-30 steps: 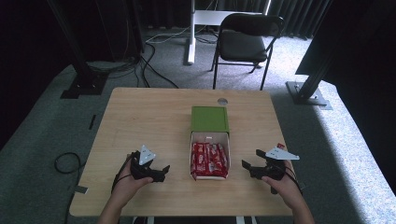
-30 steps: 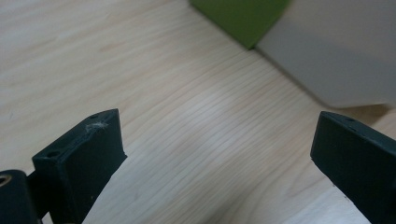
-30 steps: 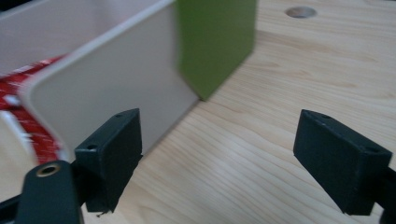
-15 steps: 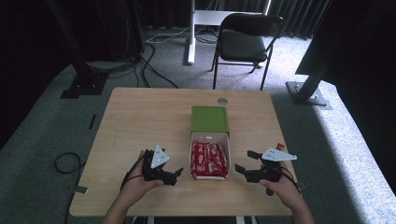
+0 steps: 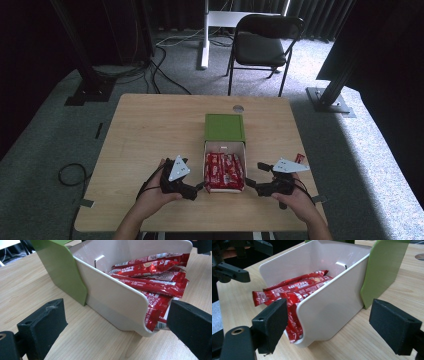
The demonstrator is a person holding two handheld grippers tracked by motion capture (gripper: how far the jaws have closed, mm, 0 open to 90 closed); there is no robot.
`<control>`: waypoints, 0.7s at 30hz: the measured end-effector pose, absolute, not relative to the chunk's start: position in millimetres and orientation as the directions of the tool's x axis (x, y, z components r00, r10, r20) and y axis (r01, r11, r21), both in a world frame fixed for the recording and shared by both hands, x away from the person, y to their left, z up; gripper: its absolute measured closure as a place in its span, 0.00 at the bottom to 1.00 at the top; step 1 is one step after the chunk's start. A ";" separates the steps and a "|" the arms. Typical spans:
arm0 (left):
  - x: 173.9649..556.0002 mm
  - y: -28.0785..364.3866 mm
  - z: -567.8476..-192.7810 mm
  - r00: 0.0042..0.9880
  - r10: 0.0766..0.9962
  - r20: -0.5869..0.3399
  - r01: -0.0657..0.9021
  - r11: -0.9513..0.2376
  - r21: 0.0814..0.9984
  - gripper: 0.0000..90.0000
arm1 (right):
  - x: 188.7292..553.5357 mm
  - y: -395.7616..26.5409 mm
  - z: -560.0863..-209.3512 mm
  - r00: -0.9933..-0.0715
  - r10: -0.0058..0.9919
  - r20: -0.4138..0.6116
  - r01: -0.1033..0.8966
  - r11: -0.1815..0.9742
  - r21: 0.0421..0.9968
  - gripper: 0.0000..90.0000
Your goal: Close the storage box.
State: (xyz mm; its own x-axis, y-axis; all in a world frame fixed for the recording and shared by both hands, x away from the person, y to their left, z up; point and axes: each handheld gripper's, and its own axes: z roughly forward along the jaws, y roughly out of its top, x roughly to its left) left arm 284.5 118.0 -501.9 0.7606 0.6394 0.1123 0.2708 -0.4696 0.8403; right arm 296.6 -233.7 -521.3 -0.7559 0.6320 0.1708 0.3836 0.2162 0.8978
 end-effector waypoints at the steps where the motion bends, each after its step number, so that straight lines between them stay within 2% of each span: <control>1: 285.6 117.9 -501.9 0.757 0.643 0.116 0.272 -0.471 0.839 0.04 | 297.6 -233.6 -522.1 -0.756 0.632 0.172 0.385 0.216 0.897 0.17; 21: 304.9 112.8 -514.7 0.748 0.656 0.102 0.307 -0.478 0.823 0.04 | 306.8 -235.8 -526.6 -0.749 0.634 0.192 0.408 0.213 0.888 0.17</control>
State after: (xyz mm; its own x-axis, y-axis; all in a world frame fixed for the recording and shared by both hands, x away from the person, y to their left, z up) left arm 304.9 112.8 -514.7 0.7482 0.6556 0.1016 0.3066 -0.4775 0.8234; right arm 306.8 -235.8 -526.6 -0.7494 0.6337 0.1919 0.4076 0.2132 0.8879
